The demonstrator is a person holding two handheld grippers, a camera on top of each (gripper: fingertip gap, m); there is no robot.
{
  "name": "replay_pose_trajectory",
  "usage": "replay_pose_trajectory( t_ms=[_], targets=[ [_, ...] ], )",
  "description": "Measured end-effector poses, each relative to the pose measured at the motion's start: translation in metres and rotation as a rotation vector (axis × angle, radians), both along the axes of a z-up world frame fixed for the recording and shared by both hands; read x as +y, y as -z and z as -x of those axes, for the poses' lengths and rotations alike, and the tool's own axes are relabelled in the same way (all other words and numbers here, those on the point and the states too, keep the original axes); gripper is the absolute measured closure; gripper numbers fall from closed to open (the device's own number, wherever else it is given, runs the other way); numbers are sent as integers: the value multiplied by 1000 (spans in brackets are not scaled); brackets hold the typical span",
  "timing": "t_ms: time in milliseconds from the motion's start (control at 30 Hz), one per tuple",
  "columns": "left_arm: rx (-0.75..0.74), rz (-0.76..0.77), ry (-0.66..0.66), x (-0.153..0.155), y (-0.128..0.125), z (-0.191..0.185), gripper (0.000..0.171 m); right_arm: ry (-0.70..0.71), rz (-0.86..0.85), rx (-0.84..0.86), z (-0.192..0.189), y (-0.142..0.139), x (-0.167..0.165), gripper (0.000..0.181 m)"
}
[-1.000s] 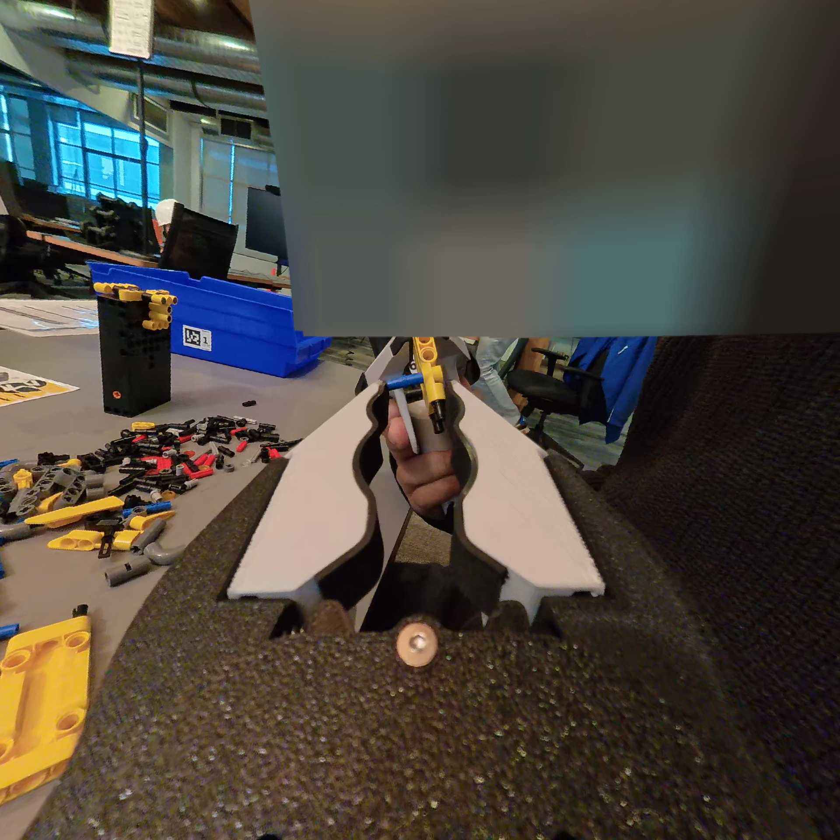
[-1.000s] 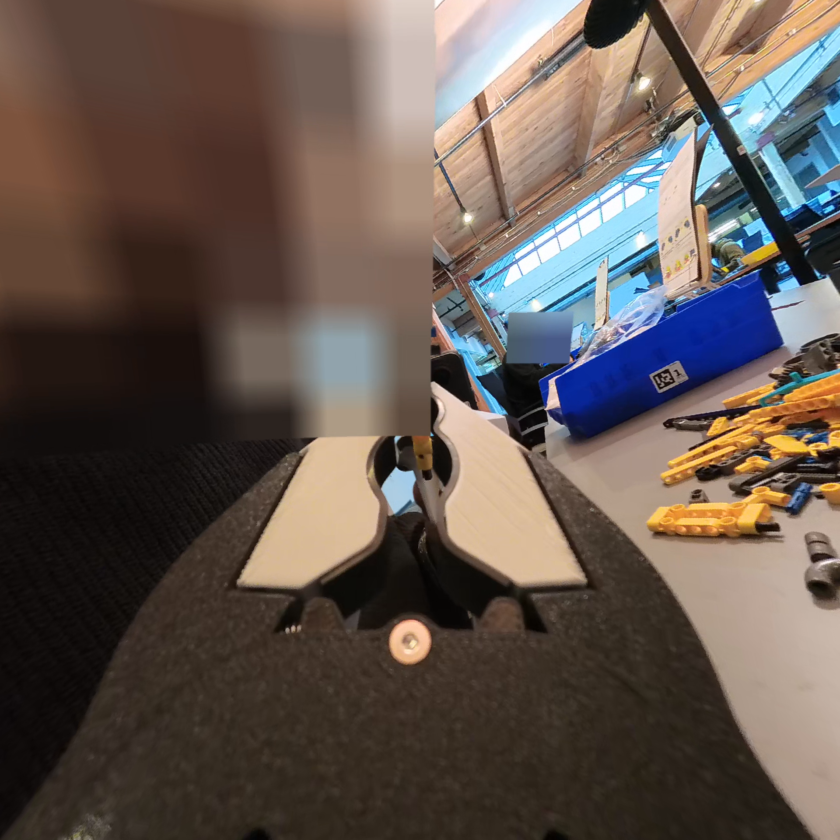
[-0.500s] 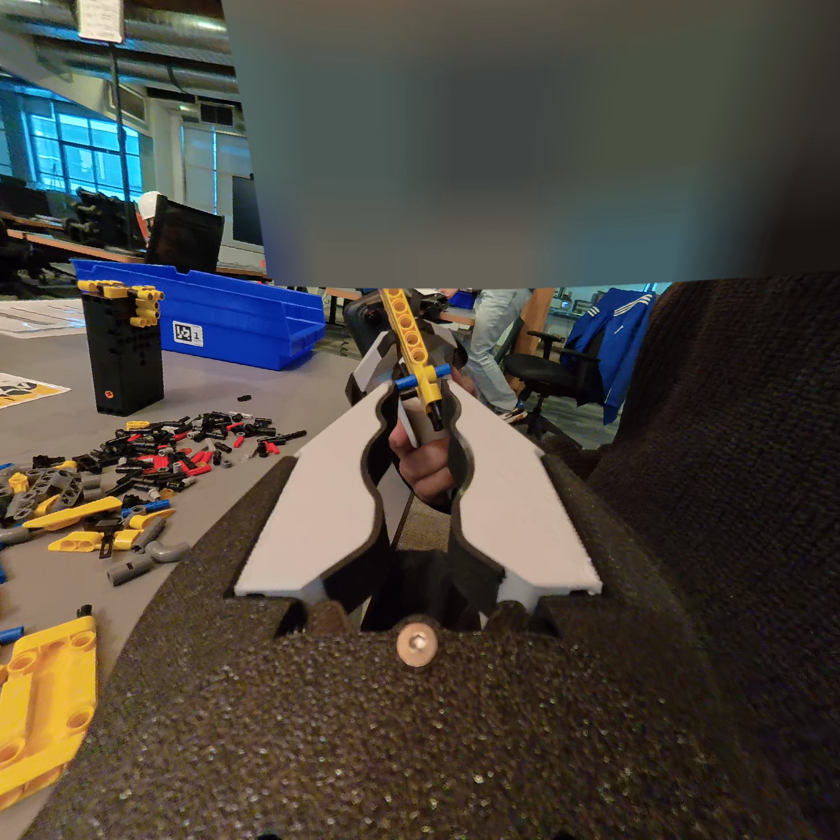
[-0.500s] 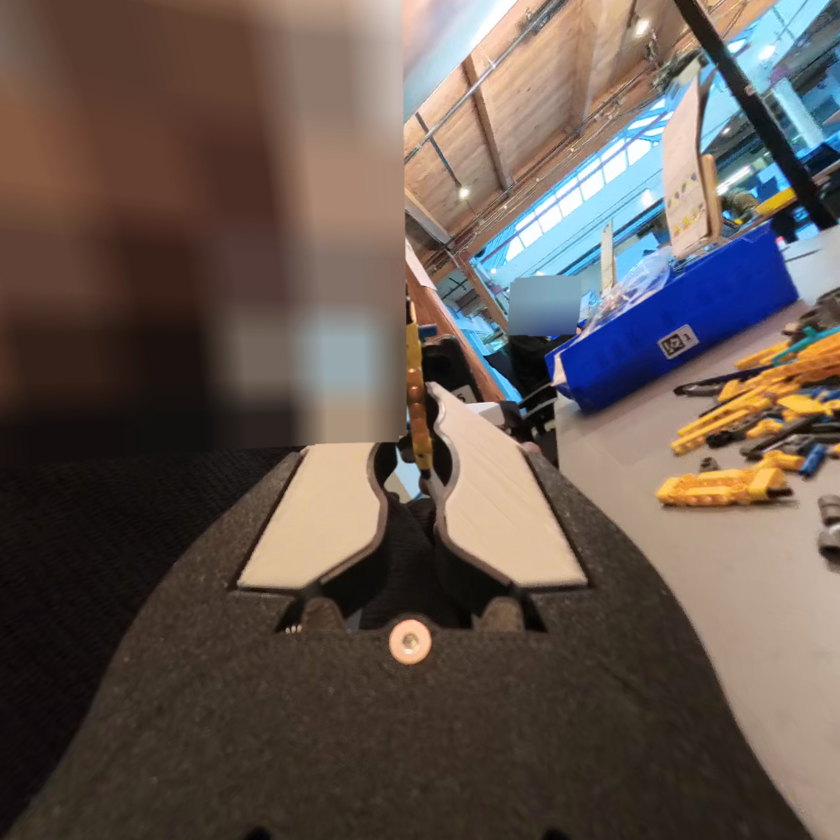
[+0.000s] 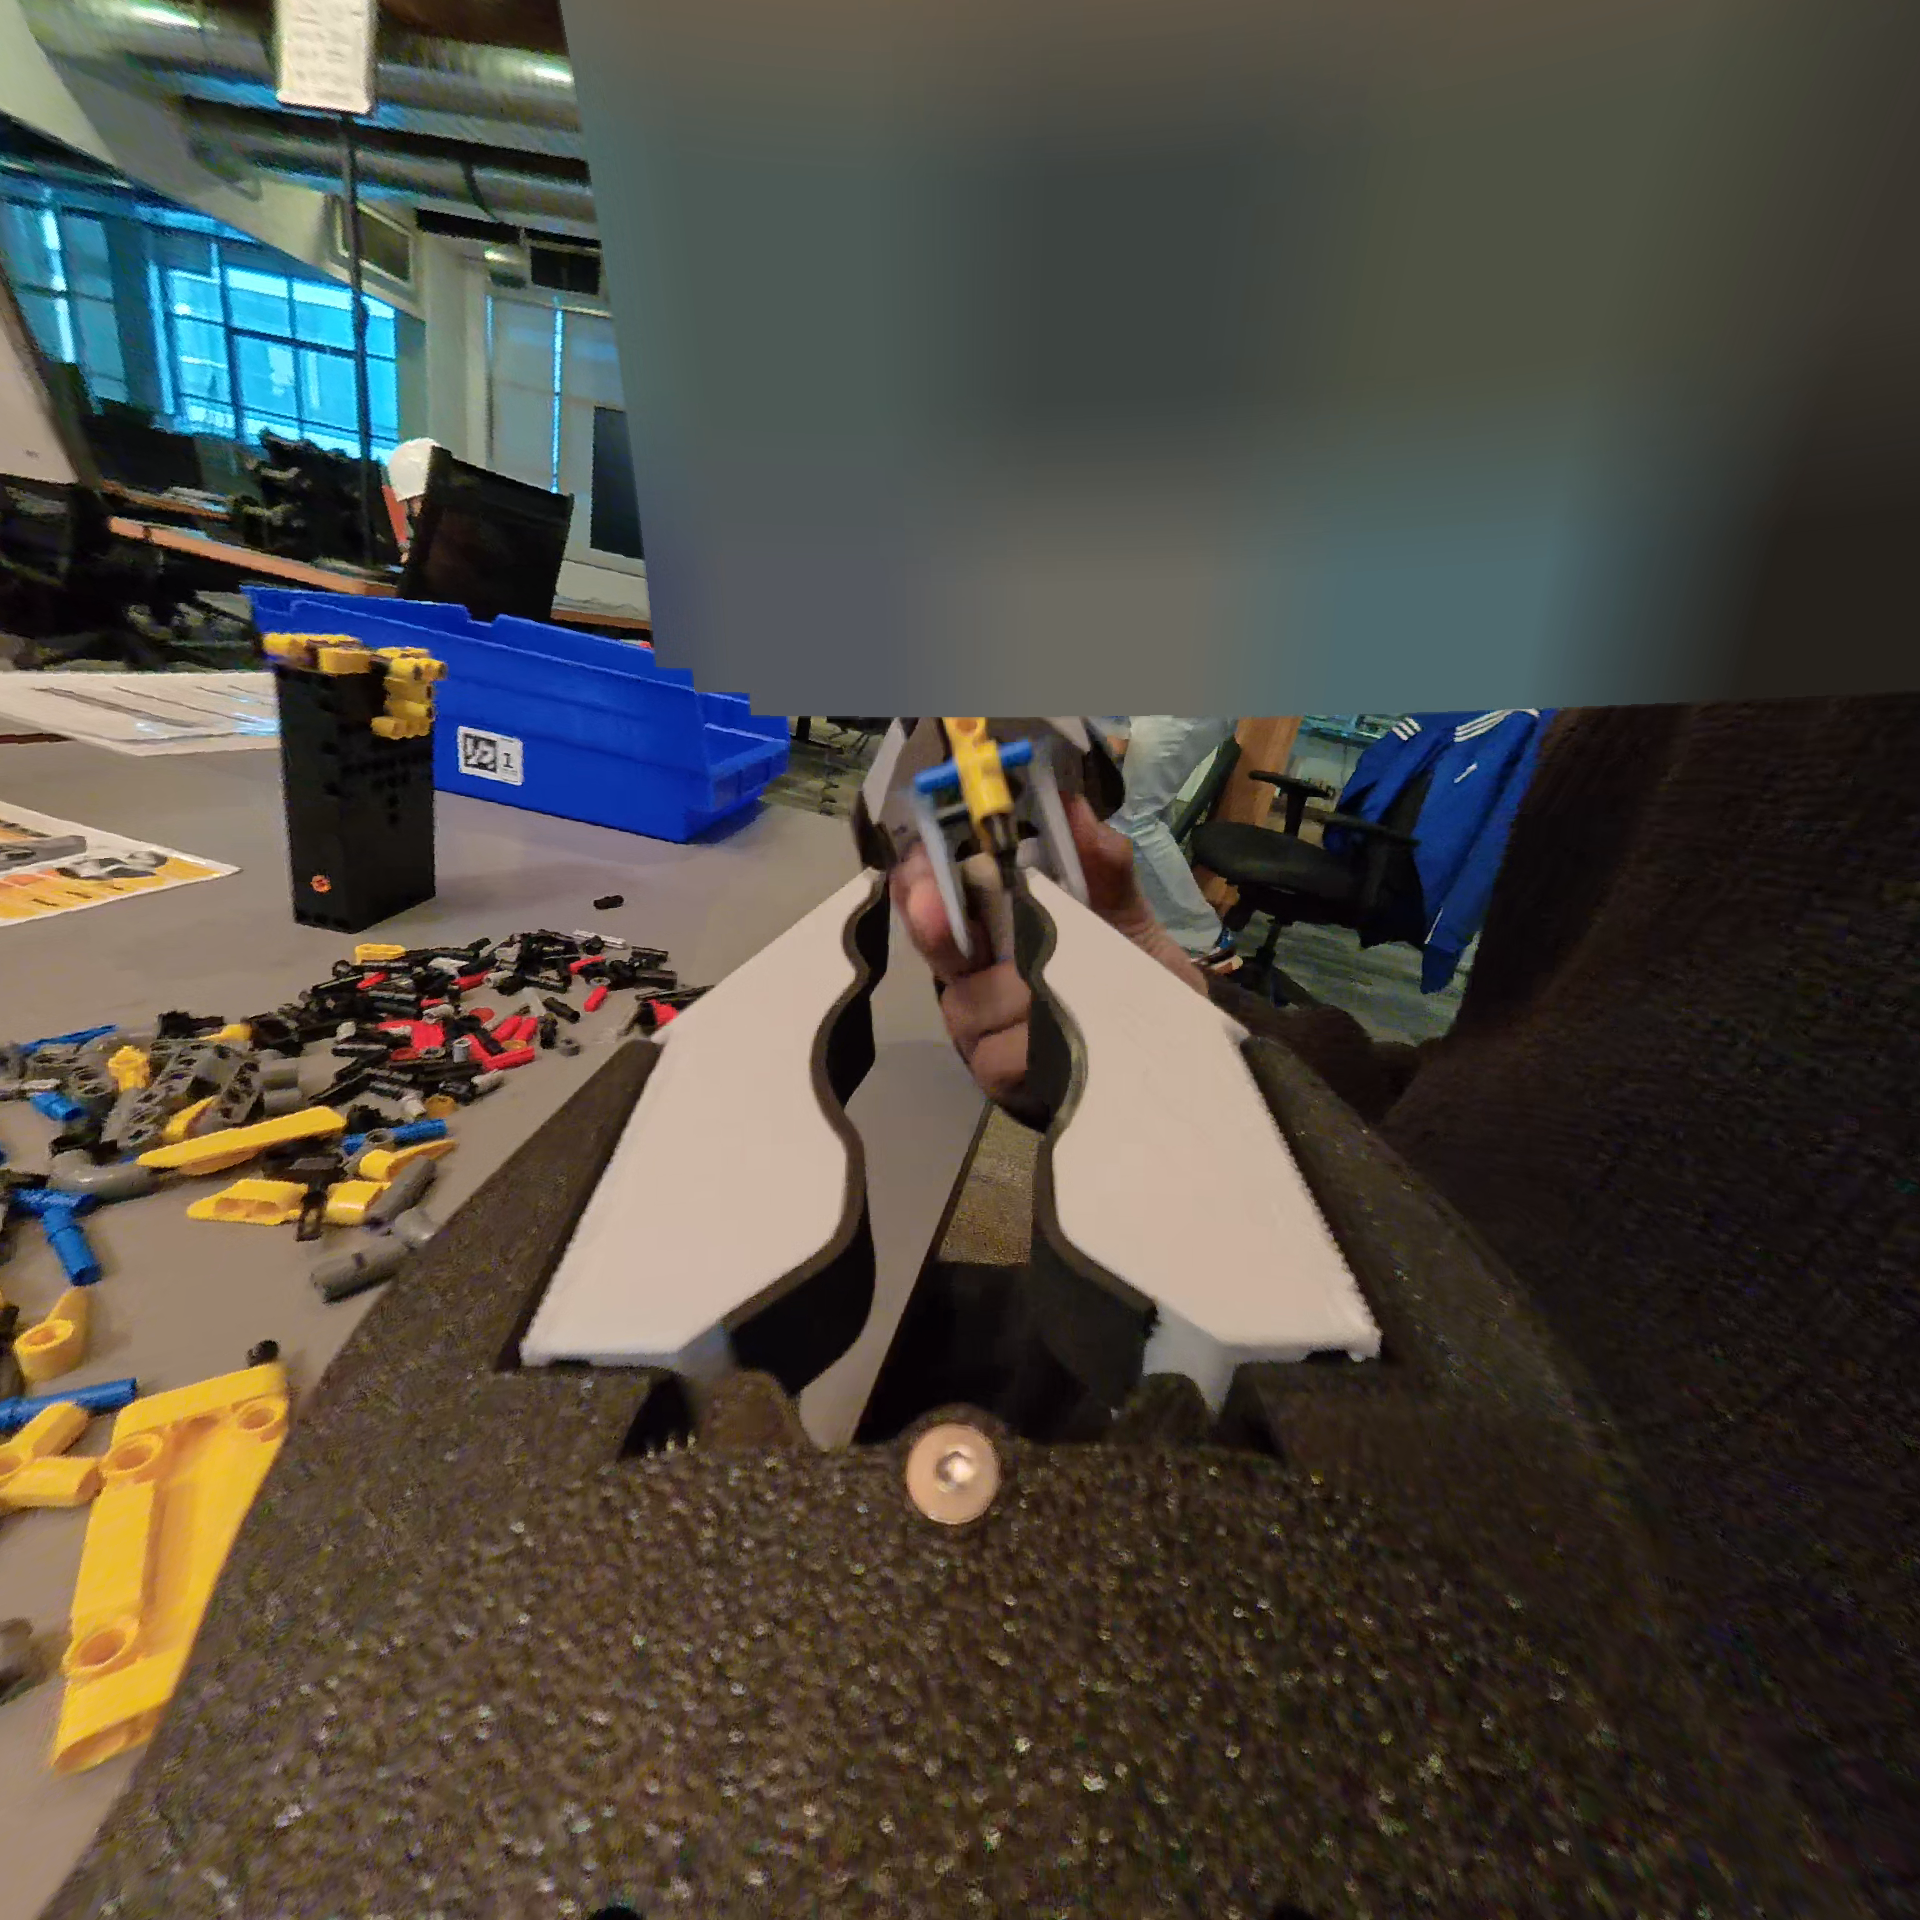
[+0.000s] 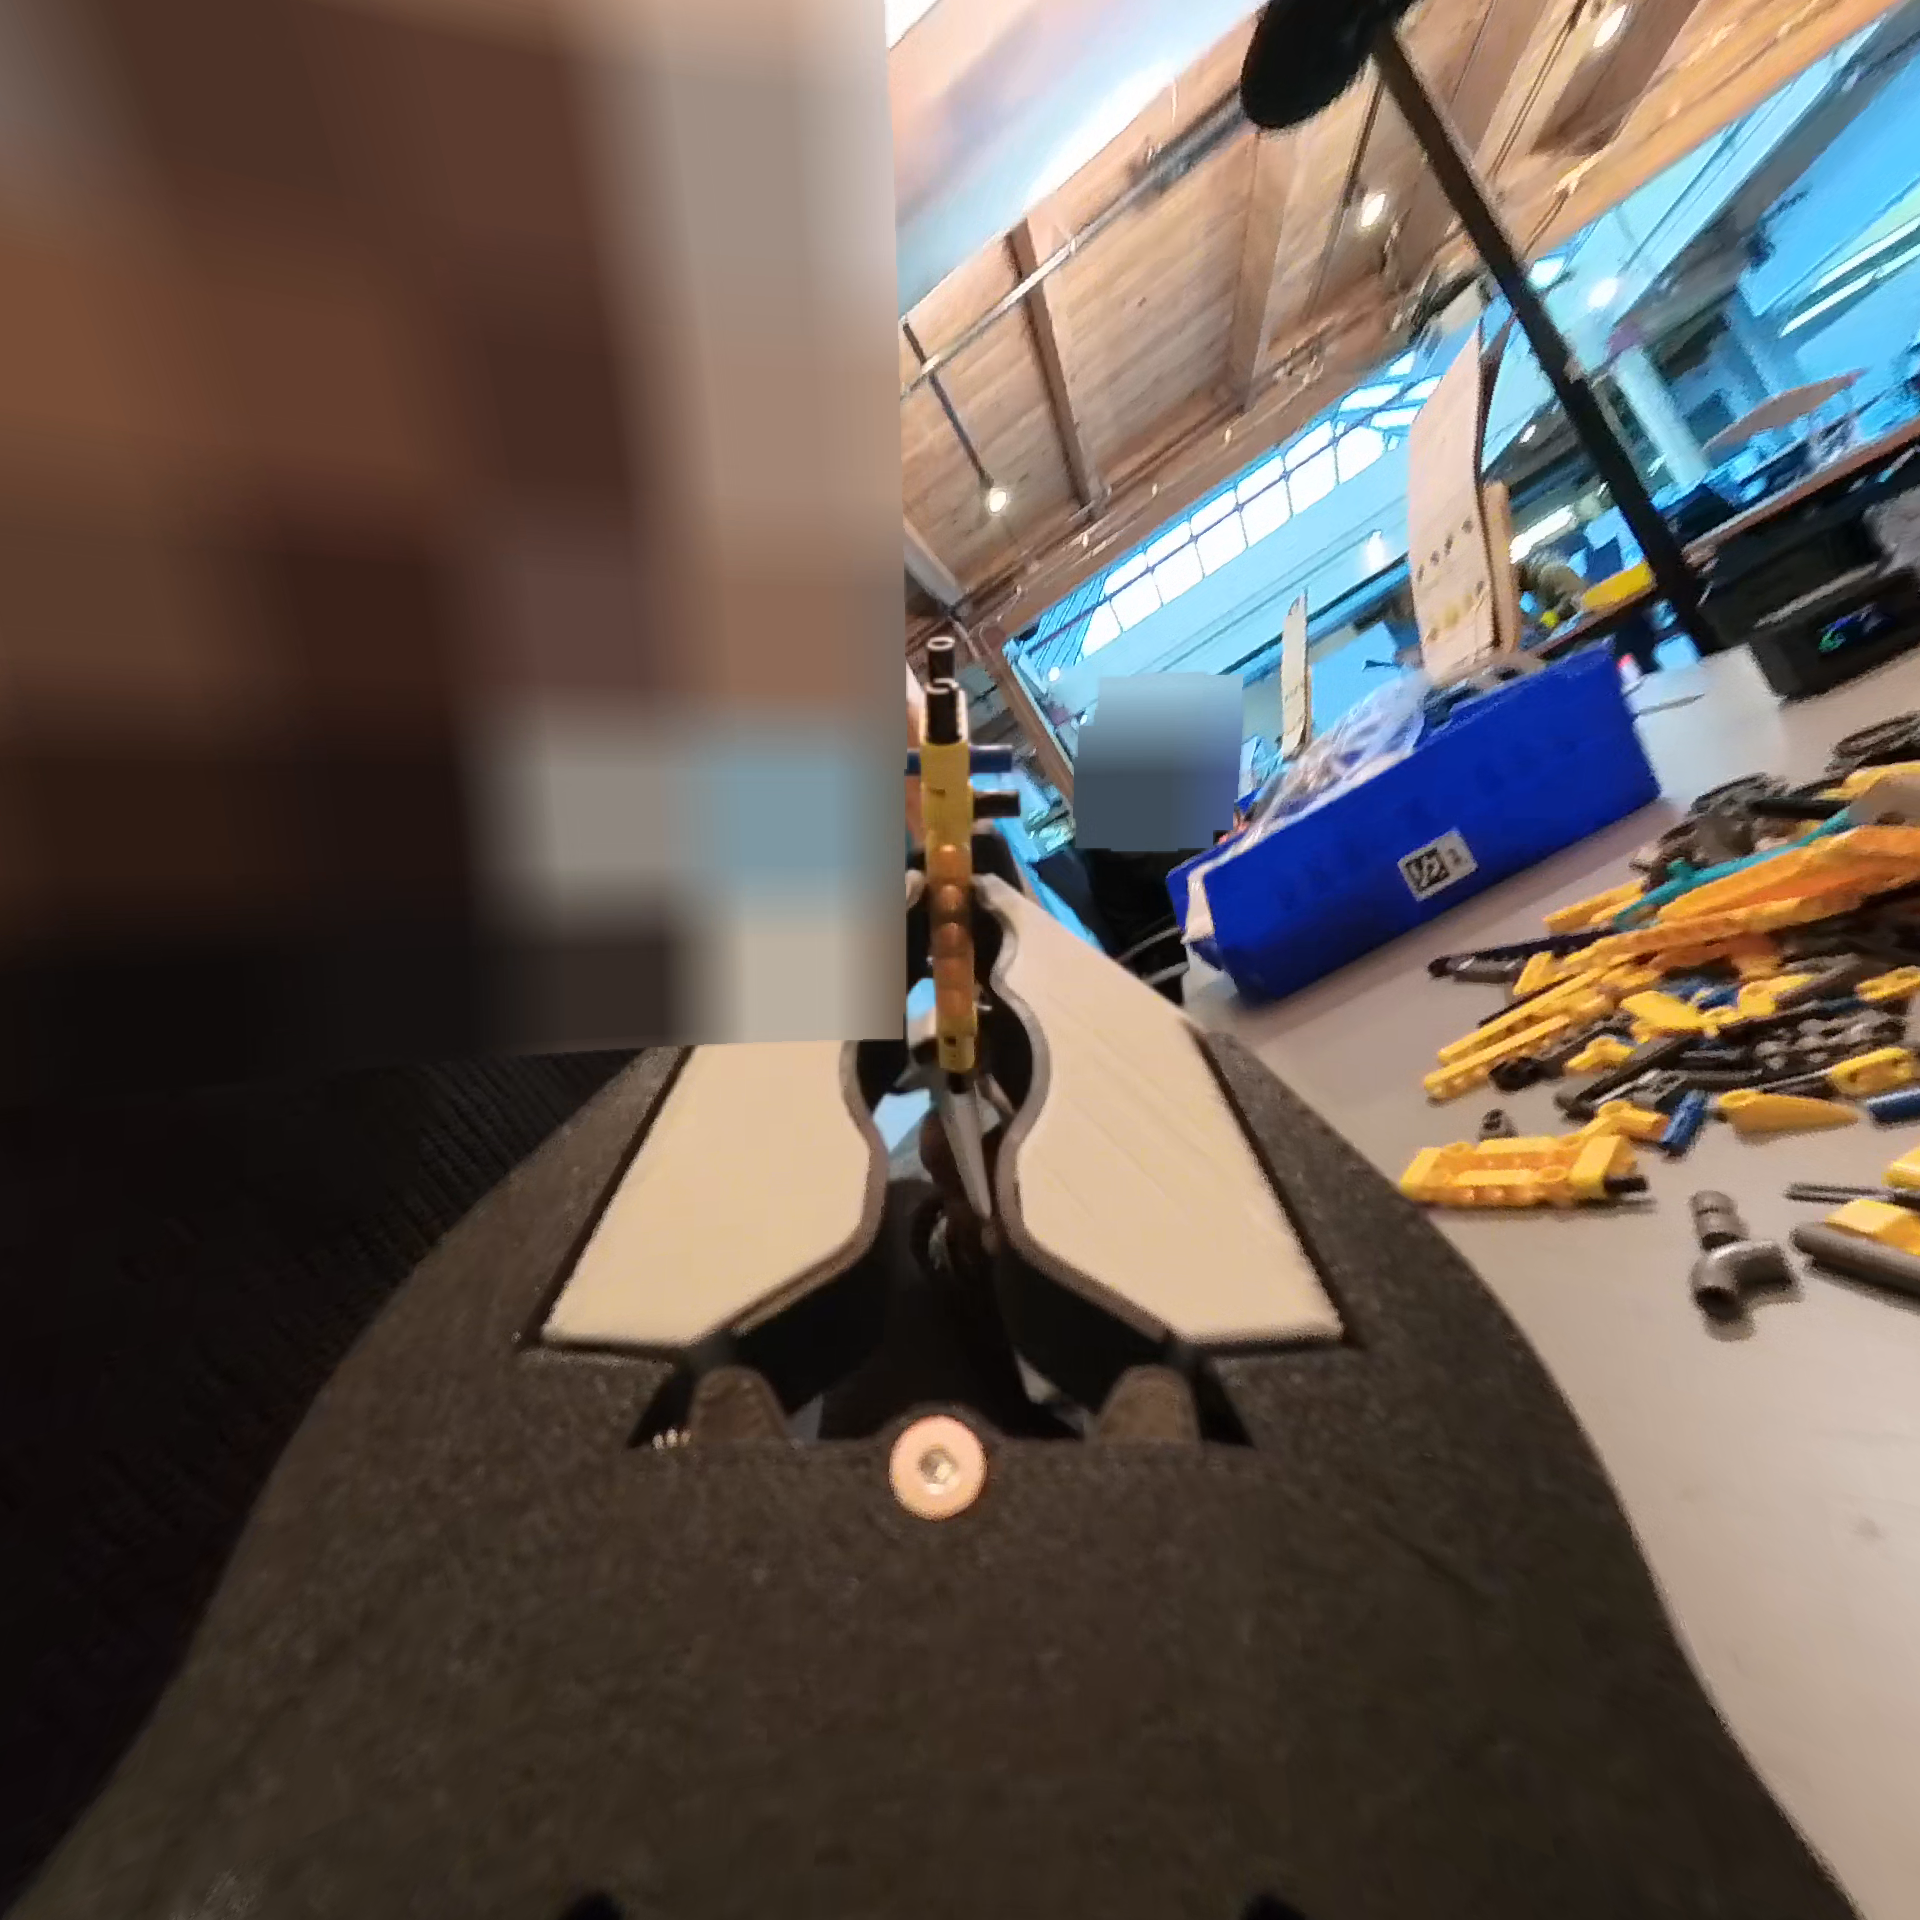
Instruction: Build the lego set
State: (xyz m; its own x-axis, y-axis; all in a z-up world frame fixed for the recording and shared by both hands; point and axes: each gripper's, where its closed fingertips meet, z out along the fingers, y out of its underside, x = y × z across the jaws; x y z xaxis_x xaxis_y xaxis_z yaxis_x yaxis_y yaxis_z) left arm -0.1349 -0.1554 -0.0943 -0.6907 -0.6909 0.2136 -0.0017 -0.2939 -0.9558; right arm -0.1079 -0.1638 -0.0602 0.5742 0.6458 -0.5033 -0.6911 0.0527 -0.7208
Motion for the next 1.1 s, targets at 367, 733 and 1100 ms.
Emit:
replay_pose_trajectory(
  t_ms=[367,733,1100],
  targets=[
    [167,41,-226,56,11,-36,148,615,248,-413,-86,21,-5,174],
    [301,-256,-294,68,35,-88,150,941,277,-876,-124,36,14,174],
    [199,-385,-408,58,34,-94,171,1002,243,-895,-124,33,10,174]
  ],
)
